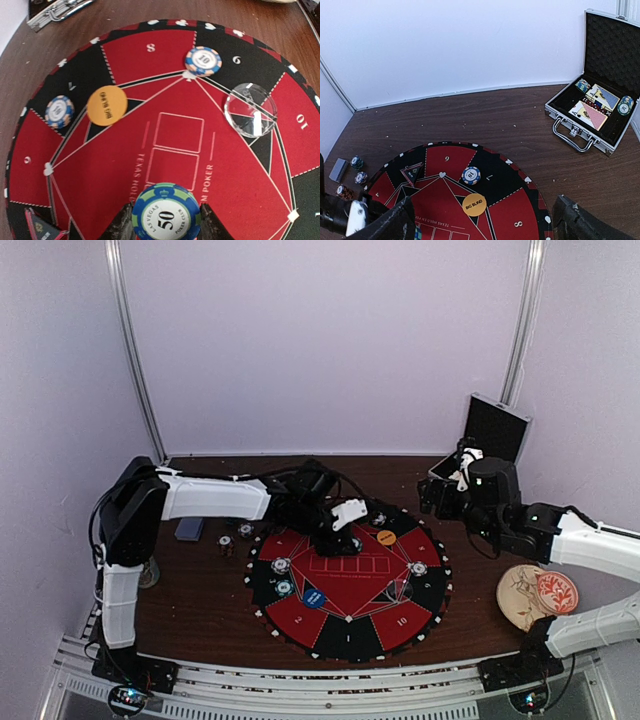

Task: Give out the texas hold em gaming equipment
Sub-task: Place the poker chips pile at the community card area.

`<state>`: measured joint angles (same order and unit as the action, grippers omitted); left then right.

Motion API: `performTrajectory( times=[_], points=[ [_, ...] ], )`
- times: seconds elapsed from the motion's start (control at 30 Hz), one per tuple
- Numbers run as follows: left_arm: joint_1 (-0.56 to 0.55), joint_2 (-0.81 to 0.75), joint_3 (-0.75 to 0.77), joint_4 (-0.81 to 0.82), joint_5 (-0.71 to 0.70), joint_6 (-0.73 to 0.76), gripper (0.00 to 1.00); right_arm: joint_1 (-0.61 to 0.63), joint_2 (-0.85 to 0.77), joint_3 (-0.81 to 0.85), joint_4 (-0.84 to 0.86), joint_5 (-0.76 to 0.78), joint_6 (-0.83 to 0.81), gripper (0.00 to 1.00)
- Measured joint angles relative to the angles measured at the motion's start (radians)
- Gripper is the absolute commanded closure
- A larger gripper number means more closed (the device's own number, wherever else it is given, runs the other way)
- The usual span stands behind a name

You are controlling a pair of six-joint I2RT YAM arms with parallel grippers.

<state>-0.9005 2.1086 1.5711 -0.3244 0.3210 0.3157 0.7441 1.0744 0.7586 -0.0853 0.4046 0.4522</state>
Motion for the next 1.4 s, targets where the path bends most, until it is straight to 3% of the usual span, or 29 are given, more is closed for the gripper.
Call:
performTrajectory(
  times=[0.2, 0.47, 0.53, 0.7, 0.87, 1.1, 1.27, 1.4],
  points=[
    [-0.064, 0.076, 0.017, -0.005, -0.011, 0.000, 0.82, 0.002, -0.018, 0.000, 0.000, 0.000, 0.000, 0.04],
    [-0.071, 0.124, 0.017, -0.014, -0.018, 0.000, 0.76, 0.002, -0.021, 0.000, 0.000, 0.000, 0.000, 0.04],
    [-0.071, 0.124, 0.017, -0.013, -0.018, 0.000, 0.68, 0.002, -0.021, 0.000, 0.000, 0.000, 0.000, 0.04],
    [-0.071, 0.124, 0.017, -0.013, -0.019, 0.004, 0.31, 0.002, -0.021, 0.000, 0.000, 0.000, 0.000, 0.03],
    [-0.071, 0.124, 0.017, -0.013, -0.030, 0.011, 0.03, 0.002, -0.021, 0.000, 0.000, 0.000, 0.000, 0.03],
    [-0.066, 0.043, -0.024, -0.035, -0.051, 0.016, 0.02, 0.002, -0.019, 0.000, 0.000, -0.005, -0.004, 0.03],
    [-0.027, -0.151, -0.090, -0.046, -0.058, 0.022, 0.02, 0.005, 0.011, 0.011, 0.002, -0.052, -0.014, 0.03],
    [0.069, -0.313, -0.158, -0.035, -0.058, 0.024, 0.02, 0.039, 0.121, 0.068, -0.002, -0.113, -0.040, 0.03]
  ],
)
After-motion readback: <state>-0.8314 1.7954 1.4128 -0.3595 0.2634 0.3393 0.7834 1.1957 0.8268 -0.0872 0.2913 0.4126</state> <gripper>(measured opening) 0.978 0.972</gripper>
